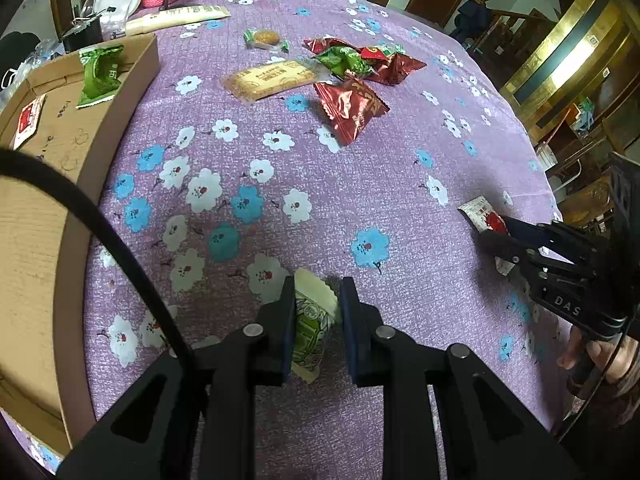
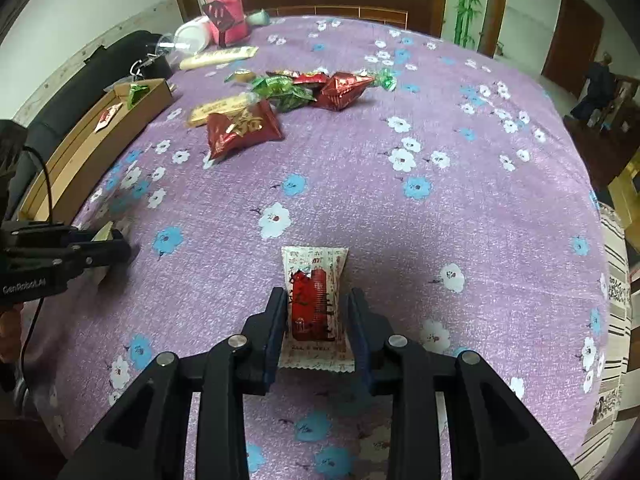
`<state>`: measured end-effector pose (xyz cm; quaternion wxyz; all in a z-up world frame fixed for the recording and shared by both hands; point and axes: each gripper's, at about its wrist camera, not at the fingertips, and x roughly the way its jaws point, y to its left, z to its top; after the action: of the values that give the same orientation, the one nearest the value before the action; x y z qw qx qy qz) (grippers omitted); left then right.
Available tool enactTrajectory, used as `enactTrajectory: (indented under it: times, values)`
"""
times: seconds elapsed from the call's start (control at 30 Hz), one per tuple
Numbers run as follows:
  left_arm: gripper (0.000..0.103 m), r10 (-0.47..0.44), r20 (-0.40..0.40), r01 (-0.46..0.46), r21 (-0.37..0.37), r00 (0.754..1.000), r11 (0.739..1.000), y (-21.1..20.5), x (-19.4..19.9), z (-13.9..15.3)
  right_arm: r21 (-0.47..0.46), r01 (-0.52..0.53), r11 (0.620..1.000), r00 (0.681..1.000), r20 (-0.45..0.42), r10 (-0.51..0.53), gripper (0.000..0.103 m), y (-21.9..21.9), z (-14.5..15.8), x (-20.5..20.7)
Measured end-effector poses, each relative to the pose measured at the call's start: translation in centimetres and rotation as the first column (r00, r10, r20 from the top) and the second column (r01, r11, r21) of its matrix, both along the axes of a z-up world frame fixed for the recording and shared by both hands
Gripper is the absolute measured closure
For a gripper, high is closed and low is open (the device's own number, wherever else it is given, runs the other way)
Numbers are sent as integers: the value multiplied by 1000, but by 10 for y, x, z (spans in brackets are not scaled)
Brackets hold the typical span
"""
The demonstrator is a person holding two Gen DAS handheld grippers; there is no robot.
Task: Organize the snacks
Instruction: 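Carry both packets over the cardboard tray and open both grippers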
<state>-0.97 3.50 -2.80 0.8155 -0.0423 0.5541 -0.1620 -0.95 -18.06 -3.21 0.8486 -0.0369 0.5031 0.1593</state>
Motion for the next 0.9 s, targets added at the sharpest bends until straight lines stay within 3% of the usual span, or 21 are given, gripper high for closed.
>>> enactTrajectory:
  times: [0.1, 0.23, 0.9]
  values:
    - [81, 6, 2, -6, -3, 1000, 1000, 0, 0, 0, -87, -46, 995, 999, -3, 46, 74, 16, -2, 4]
    - [81, 17, 19, -16, -7, 1000, 1000, 2, -4, 0, -130, -61, 990, 997, 39, 66, 80, 26, 6, -6]
    - [81, 51, 140, -53, 7, 989, 999, 3, -15, 30, -79, -42, 996, 991, 121, 51, 80, 62, 50, -28]
